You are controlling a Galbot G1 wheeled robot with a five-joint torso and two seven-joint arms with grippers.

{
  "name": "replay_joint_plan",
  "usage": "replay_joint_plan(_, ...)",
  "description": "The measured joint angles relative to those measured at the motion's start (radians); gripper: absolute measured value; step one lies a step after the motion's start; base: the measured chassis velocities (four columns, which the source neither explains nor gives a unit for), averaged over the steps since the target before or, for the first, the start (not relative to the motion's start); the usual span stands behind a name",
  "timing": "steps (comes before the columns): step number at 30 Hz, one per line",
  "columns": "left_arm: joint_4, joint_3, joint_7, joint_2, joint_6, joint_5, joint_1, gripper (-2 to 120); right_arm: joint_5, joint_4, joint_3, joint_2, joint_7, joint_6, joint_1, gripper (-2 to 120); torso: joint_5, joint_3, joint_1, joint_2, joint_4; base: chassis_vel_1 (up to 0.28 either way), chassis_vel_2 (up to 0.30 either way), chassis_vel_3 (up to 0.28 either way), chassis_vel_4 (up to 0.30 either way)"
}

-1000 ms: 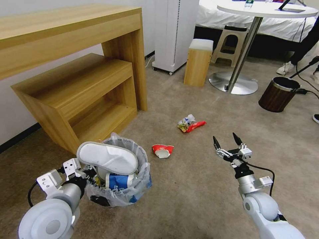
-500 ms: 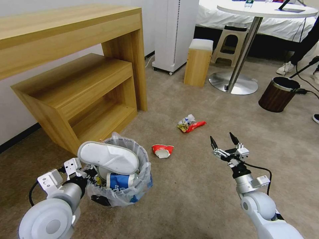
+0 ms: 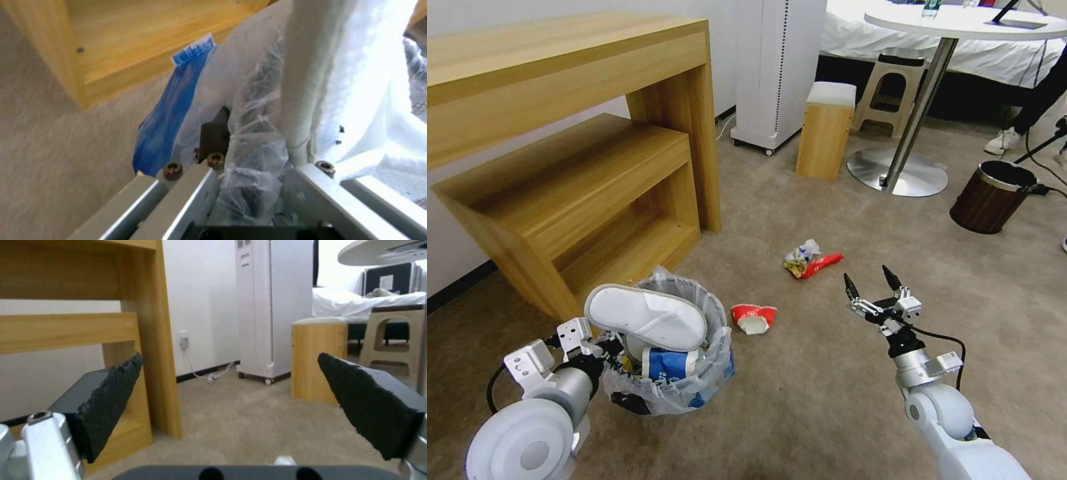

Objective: Pick up the trash bin and place the garbage on the floor into it.

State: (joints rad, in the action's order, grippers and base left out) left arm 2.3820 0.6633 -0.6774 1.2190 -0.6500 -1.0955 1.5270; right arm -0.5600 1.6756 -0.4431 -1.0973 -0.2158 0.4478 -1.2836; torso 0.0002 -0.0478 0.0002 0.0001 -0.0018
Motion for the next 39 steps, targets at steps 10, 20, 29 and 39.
replay_joint_plan(10,0.004,-0.009,0.000,0.000,-0.002,0.000,0.004,1,0.003,-0.001,0.020,0.002,0.040,-0.012,-0.002,100,0.0000,-0.001,0.000,0.000,-0.0003,-0.262,0.249,0.254,-0.259)
replay_joint_plan(20,0.005,-0.008,0.000,-0.002,-0.002,0.001,0.007,1,0.038,-0.018,0.047,0.000,0.062,-0.041,0.002,100,-0.0004,0.000,0.000,0.000,-0.0002,0.020,-0.012,-0.007,0.005)
replay_joint_plan(29,0.004,-0.013,0.001,0.003,-0.002,0.003,0.006,1,0.085,-0.103,0.128,0.013,0.071,-0.139,0.033,100,0.0000,0.000,0.000,0.000,-0.0001,0.000,0.000,0.000,0.000)
replay_joint_plan(39,0.008,-0.031,-0.001,0.006,-0.005,0.012,0.006,1,0.226,-0.199,0.210,0.046,-0.185,-0.349,0.124,100,-0.0003,0.000,0.000,0.000,-0.0001,0.000,0.000,0.000,0.000)
